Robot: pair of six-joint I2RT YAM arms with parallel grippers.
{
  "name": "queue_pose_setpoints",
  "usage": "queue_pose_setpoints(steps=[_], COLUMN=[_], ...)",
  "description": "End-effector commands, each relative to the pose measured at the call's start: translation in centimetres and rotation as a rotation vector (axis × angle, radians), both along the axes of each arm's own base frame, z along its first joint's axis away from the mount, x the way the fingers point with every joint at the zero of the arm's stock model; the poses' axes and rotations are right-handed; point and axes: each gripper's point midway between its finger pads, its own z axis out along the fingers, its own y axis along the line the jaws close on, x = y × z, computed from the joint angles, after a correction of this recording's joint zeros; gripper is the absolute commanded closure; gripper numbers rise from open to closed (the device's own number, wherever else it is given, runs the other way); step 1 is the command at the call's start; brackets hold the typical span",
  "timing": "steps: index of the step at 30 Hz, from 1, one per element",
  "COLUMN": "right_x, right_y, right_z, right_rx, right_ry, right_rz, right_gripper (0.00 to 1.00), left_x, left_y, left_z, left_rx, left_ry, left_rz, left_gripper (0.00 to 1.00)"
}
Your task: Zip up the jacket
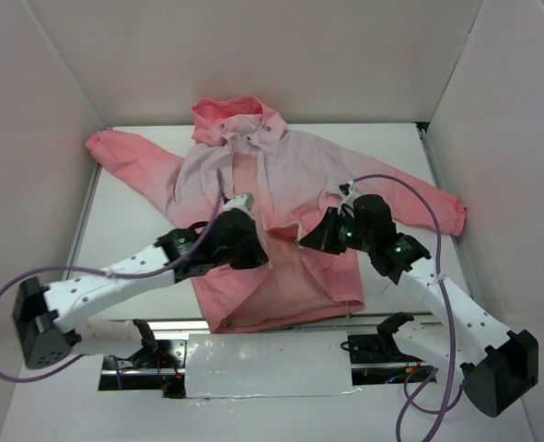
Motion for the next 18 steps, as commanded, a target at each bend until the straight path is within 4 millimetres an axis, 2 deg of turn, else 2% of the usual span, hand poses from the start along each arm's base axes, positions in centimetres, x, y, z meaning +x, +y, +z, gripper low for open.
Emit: queue_pose_setpoints(steps=[1,2,3,4,6,7,9,10,11,13,14,16,18], right_x=[-1.6,-2.2,-2.6,-3.2,-3.4,-3.6,-4.2,-4.4,-4.8,-5.1,-5.3,-5.5,-5.1], right_y=[2.9,3.3,3.6,4.2,4.5,4.7,5.1,5.2,5.4,5.9,6.1,6.6,6.7], right_z=[4.1,3.9,4.3,5.3,5.9,6.0,7.2,7.4,7.5,7.9,8.0,8.2,7.9], right_rx=[0.174,0.196,0.222,0.271,0.309,0.32,0.366,0.375,0.384,0.401,0.407,0.421,0.414], right_ry=[-0.151,-0.146,-0.154,-0.174,-0.18,-0.176,-0.207,-0.21,-0.209,-0.215,-0.215,-0.216,-0.209], right_rz=[0.228,0.267,0.295,0.347,0.36,0.368,0.406,0.419,0.443,0.47,0.486,0.516,0.5], right_gripper=[1.0,1.0,1.0,1.0,1.0,1.0,1.0,1.0,1.0,1.0,1.0,1.0,1.0], left_x=[0.8,0.9,1.7,0.7,1.7,1.1,1.8,1.2,1.5,1.4,0.7,0.6,-0.2], left_y=[-0.7,-0.7,0.2,0.5,1.7,1.9,2.5,2.0,1.9,1.3,0.8,0.3,0.0], left_z=[5.7,6.0,6.5,8.5,9.0,9.5,9.9,9.9,10.5,10.6,11.1,12.2,13.5], left_rx=[-0.249,-0.316,-0.348,-0.435,-0.504,-0.542,-0.579,-0.601,-0.622,-0.642,-0.673,-0.722,-0.784], left_ry=[-0.234,-0.28,-0.321,-0.36,-0.42,-0.424,-0.446,-0.427,-0.443,-0.429,-0.419,-0.445,-0.463], left_rz=[-0.171,-0.194,-0.191,-0.239,-0.22,-0.254,-0.261,-0.313,-0.327,-0.373,-0.425,-0.476,-0.541], left_gripper=[1.0,1.0,1.0,1.0,1.0,1.0,1.0,1.0,1.0,1.0,1.0,1.0,1.0])
